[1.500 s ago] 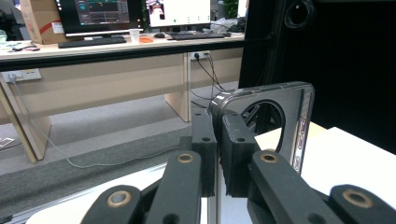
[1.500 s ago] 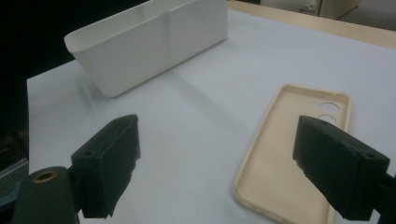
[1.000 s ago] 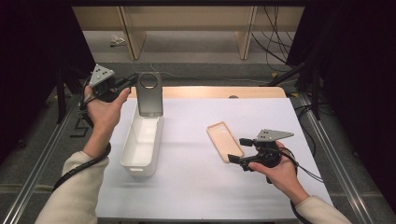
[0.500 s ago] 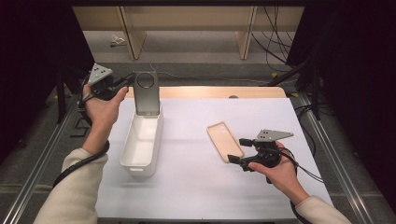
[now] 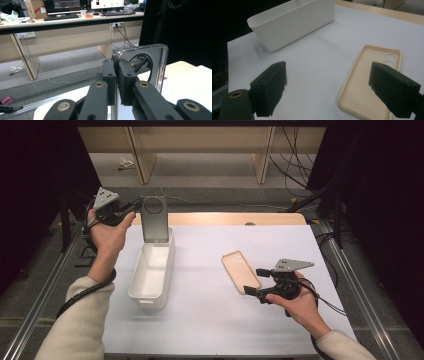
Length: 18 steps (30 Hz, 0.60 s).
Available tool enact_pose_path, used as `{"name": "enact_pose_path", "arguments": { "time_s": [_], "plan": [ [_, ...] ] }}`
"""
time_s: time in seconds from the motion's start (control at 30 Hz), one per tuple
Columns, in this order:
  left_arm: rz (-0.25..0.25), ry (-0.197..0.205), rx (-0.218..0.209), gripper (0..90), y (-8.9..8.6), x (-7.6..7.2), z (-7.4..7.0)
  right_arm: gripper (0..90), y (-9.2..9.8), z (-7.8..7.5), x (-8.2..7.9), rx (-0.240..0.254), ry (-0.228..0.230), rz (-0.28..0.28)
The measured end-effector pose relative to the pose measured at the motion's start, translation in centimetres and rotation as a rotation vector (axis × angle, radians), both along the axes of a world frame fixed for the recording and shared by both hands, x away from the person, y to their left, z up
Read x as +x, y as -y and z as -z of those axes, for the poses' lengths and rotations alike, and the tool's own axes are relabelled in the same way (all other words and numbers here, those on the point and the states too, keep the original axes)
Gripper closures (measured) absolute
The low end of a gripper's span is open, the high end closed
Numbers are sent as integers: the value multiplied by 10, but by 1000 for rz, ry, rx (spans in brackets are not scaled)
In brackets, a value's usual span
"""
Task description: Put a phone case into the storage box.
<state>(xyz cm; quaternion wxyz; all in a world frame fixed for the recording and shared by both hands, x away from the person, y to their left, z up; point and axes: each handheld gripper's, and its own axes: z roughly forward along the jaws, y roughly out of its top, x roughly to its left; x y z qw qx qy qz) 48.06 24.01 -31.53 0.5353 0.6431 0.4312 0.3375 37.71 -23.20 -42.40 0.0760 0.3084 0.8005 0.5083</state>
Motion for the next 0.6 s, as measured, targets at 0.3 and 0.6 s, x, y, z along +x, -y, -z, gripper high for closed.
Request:
{"name": "enact_pose_path", "arguments": {
  "time_s": [0.3, 0.6],
  "plan": [
    [-1, -4, 12, 843, -3, 6, 3, 159, 0, 0, 0, -1, -2, 1],
    [3, -9, 22, 843, -1, 11, 5, 159, 0, 0, 0, -2, -1, -2]
  ]
}}
